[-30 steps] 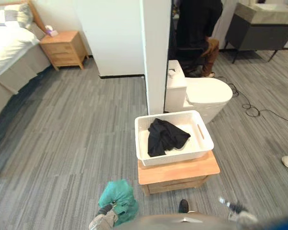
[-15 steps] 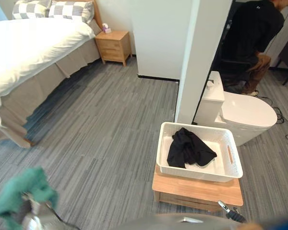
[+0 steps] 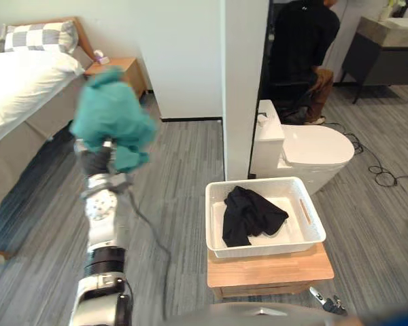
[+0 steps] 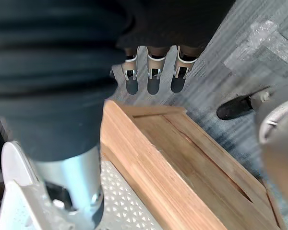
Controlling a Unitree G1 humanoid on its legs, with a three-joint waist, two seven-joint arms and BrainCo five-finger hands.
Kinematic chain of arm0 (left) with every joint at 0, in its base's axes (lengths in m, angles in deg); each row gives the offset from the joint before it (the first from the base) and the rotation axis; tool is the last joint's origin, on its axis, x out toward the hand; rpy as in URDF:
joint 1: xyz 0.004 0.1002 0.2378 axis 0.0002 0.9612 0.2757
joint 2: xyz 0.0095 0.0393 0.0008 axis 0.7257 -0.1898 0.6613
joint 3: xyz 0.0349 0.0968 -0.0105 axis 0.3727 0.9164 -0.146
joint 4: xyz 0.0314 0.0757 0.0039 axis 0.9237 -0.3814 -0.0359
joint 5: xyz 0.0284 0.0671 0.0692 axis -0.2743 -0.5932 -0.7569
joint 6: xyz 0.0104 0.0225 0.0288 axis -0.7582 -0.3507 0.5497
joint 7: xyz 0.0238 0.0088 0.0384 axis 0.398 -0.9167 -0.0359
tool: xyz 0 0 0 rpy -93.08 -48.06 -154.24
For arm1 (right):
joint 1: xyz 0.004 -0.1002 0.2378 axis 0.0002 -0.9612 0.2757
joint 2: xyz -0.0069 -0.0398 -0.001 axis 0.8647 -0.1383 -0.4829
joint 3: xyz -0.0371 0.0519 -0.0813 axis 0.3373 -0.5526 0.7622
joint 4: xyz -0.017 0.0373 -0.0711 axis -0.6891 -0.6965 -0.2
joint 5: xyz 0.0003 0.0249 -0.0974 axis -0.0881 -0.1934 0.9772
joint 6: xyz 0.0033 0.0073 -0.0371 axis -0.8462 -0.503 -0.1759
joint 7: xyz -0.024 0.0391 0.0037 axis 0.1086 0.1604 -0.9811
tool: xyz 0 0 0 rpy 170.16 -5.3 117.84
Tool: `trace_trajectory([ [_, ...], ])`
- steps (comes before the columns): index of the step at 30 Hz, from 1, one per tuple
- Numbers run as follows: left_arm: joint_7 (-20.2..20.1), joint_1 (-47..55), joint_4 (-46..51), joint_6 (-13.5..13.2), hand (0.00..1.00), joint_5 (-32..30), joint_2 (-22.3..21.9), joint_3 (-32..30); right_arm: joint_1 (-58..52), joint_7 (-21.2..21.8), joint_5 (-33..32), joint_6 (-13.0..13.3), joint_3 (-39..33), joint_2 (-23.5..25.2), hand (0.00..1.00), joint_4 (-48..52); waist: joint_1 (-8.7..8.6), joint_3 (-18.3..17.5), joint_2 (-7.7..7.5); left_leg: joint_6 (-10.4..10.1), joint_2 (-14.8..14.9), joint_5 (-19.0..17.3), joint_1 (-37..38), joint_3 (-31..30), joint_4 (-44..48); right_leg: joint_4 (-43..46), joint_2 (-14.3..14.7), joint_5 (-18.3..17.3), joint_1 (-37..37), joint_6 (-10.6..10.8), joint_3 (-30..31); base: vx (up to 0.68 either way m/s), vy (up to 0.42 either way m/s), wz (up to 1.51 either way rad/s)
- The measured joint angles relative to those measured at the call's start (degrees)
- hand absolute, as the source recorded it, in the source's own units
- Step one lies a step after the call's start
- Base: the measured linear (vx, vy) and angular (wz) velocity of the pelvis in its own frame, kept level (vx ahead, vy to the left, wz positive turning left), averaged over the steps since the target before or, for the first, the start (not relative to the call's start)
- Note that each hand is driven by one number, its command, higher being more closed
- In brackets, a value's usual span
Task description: Tidy the bed and pick cloth on bed and put in laundry
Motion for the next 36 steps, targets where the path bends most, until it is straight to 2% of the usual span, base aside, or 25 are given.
trace_trajectory([
  [2,-0.31,0.26,-0.17,2.55,1.00,-3.03,-0.24,5.06,1.62,0.00,0.10,-0.94,2.13,-0.53,0.00,-0.02,-0.97,1.02,-0.69,-0.28,-0.02,-0.26,0.18,0.20,-0.28,-0.07,0.63,0.25,-0.61,-0.12,1.63,-0.16,-0.044,-0.31],
  [5,-0.36,0.15,-1.59,4.96,1.00,-4.47,-0.16,6.49,3.43,-0.10,0.48,-1.65,5.40,-0.88,0.00,-0.08,-1.49,2.51,-0.77,-0.30,0.16,-1.13,1.31,3.41,-1.15,-0.09,1.78,0.75,-2.21,-0.62,6.27,-0.15,-0.053,-0.66],
  [9,-0.93,-0.01,-4.19,6.53,1.00,-4.49,0.14,6.42,1.50,-0.20,1.22,-1.72,8.72,-2.33,0.00,-0.17,-2.77,2.99,-0.23,-0.74,0.77,-1.63,1.23,6.49,-0.81,-0.11,2.94,1.12,-3.76,-0.97,9.96,-0.17,-0.085,-0.55],
  [11,-2.27,-1.27,-5.86,7.24,1.00,-4.45,0.89,6.48,-0.15,-0.73,2.22,-1.71,9.94,-2.94,0.00,-0.19,-3.96,3.58,-0.10,-1.23,1.11,-1.79,1.34,7.38,-0.79,-0.11,3.53,1.17,-4.36,-1.05,11.07,-0.08,-0.066,-0.30],
  [16,-3.83,-4.33,-9.41,8.76,1.00,-4.50,2.67,7.70,-2.23,-1.11,2.51,-1.71,12.37,-2.70,0.00,-0.20,-5.37,3.74,-0.28,-1.50,1.76,-1.36,1.71,9.88,-0.89,-0.09,5.21,1.68,-5.76,-1.79,14.01,-0.03,-0.047,-0.34],
  [18,-4.58,-5.48,-10.43,9.32,1.00,-4.51,2.66,8.97,-3.12,-1.11,3.26,-1.71,12.48,-2.64,0.00,-0.28,-5.42,3.91,-0.08,-1.60,1.81,-1.36,2.19,11.08,-0.98,-0.08,5.69,1.99,-5.99,-2.23,15.29,0.00,-0.006,-0.28],
  [21,-5.39,-6.77,-12.20,11.27,1.00,-5.78,2.69,10.86,-3.29,-1.10,4.46,-1.72,13.04,-2.47,0.00,-0.26,-6.79,4.21,0.31,-1.82,1.67,-1.52,3.22,12.32,-1.69,-0.08,6.20,2.19,-5.97,-2.31,16.69,-0.01,0.022,-0.26],
  [24,-5.41,-7.41,-14.16,13.11,1.00,-6.64,2.66,12.14,-3.57,-1.09,4.45,-1.71,13.45,-2.45,0.00,0.14,-7.30,4.49,0.38,-2.19,1.60,-2.06,3.17,14.37,-1.70,-0.08,6.74,2.41,-6.79,-2.24,18.52,-0.04,0.029,-0.33],
  [27,-5.27,-9.00,-16.54,14.56,1.00,-6.55,2.60,13.17,-3.46,-1.09,4.44,-1.70,14.62,-2.43,0.00,0.65,-7.24,5.33,0.00,-2.19,1.36,-2.26,1.84,16.10,-1.53,0.01,6.93,3.00,-9.04,-2.13,19.84,-0.03,0.009,-0.33],
  [30,-4.94,-11.47,-18.64,15.40,1.00,-6.51,2.08,13.20,-2.52,-1.12,4.42,-1.65,15.60,-2.16,0.00,1.35,-7.51,6.46,-1.03,-1.95,1.15,-2.39,-1.79,17.39,-0.36,0.27,6.81,4.12,-13.07,-2.16,21.44,-0.04,-0.003,-0.25],
  [34,-3.56,-15.87,-22.25,16.31,1.00,-5.73,0.93,13.21,0.47,-1.11,4.22,-1.51,17.37,-2.14,0.00,3.40,-8.33,10.85,-1.84,-1.83,1.20,-2.49,-4.92,18.74,1.69,0.31,6.59,5.38,-16.19,-2.23,23.02,-0.05,-0.011,-0.20],
  [35,-2.72,-16.60,-23.54,16.48,0.00,-5.54,-0.44,13.20,0.57,-1.10,4.19,-1.09,17.86,-2.15,0.00,4.67,-8.37,11.78,-1.67,-1.85,1.51,-2.82,-5.18,18.80,2.60,0.32,6.62,5.40,-16.25,-2.22,23.20,-0.04,-0.007,-0.16],
  [36,-2.49,-16.83,-24.09,16.50,0.00,-5.55,-1.00,13.20,0.64,-1.11,4.16,-0.90,18.44,-2.15,0.00,5.19,-8.35,12.10,-1.59,-1.80,1.78,-3.18,-5.42,18.79,3.20,0.32,6.72,5.40,-16.32,-2.22,23.24,-0.06,-0.012,-0.08],
])
